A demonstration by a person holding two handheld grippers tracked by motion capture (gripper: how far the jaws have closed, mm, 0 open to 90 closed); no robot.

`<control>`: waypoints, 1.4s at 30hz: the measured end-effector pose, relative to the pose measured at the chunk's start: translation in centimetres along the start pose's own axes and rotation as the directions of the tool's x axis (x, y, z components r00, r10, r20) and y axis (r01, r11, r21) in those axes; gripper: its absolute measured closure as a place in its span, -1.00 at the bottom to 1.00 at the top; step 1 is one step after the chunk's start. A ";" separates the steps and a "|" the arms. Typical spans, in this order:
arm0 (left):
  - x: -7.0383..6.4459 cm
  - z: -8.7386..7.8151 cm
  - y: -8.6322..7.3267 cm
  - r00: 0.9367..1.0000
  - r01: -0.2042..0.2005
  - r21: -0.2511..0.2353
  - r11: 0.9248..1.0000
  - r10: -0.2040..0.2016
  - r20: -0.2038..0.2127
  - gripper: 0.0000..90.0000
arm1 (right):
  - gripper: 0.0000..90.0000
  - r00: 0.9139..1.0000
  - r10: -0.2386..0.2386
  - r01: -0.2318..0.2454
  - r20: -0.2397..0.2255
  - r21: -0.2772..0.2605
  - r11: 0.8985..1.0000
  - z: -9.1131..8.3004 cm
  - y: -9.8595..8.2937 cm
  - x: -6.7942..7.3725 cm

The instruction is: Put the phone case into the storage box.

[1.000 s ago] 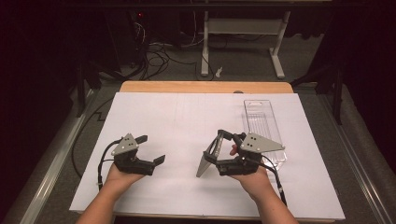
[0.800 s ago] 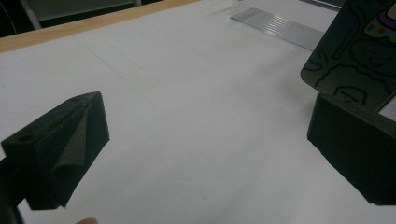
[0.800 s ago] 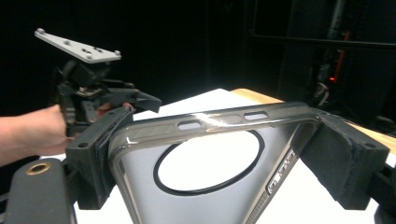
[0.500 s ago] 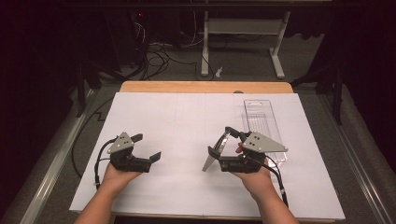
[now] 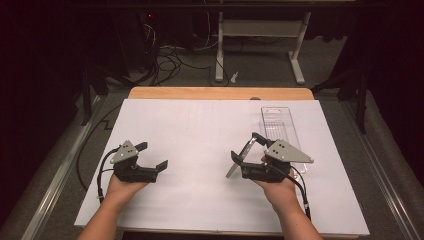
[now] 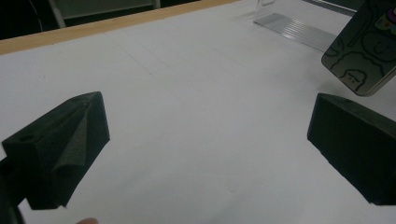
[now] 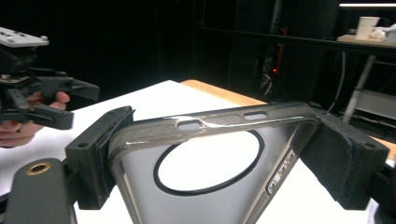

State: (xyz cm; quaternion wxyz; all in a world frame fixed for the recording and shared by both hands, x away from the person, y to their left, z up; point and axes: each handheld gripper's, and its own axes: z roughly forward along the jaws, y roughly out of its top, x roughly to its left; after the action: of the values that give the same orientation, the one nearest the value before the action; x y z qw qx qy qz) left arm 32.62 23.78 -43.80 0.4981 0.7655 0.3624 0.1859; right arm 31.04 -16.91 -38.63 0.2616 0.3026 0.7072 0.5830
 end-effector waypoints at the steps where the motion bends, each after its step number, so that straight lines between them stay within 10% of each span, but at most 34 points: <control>1: 0.1 0.0 0.0 1.000 0.002 0.002 1.000 -0.002 -0.002 -0.99 | -0.67 1.000 0.003 -0.003 0.008 0.003 1.000 0.0 -0.1 -0.1; 42: 0.2 0.1 -0.2 1.000 0.018 -0.006 1.000 -0.018 0.020 -0.99 | -0.67 0.995 0.012 -0.003 0.098 -0.090 0.996 -2.5 1.4 -1.5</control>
State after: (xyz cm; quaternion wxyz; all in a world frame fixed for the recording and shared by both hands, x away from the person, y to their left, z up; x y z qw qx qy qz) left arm 32.72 23.90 -44.05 0.5058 0.7623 0.3638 0.1750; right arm 30.43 -19.54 -36.75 0.3073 0.3215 0.6655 0.5994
